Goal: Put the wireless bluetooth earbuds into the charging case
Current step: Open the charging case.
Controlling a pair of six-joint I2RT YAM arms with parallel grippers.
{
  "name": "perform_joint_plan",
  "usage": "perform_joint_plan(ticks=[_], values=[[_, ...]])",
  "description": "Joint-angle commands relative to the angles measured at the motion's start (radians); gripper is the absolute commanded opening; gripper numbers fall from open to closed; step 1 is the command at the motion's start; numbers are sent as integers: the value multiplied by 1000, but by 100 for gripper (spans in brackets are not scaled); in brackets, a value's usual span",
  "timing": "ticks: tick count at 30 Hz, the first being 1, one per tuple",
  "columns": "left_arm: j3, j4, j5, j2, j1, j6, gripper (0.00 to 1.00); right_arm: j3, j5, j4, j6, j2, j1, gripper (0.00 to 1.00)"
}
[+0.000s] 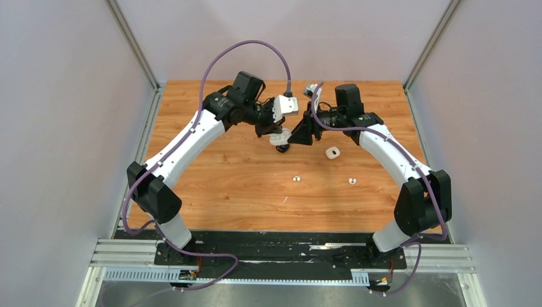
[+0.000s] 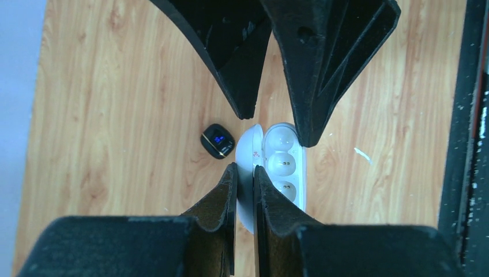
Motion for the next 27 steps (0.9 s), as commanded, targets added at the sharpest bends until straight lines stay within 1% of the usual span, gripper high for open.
perform_joint_plan(ticks=[1,5,9,11,14,18,22,25,27], values=[[38,-11,73,-1,13,-101,0,-9,36,2,-50,-46,2,52],[32,-1,93,-1,21,-132,0,-4,58,-8,-64,-47,2,52],[29,17,99,-5,32,-162,0,-13,95,-74,-144,-83,-8,54],[26,28,97,-9,40,-179,0,-51,131,-114,-181,-127,-21,55],[14,46,88,-25,43,-179,0,-123,174,-229,-270,-206,-60,56],[-34,121,51,-76,44,-171,0,-238,188,-364,-380,-316,-167,55],[-96,195,1,-120,43,-108,0,-303,169,-481,-473,-374,-245,52],[-102,183,-26,-121,43,-82,0,-330,194,-528,-513,-384,-279,43],[-99,162,-25,-115,43,-77,0,-330,208,-546,-510,-371,-305,36]])
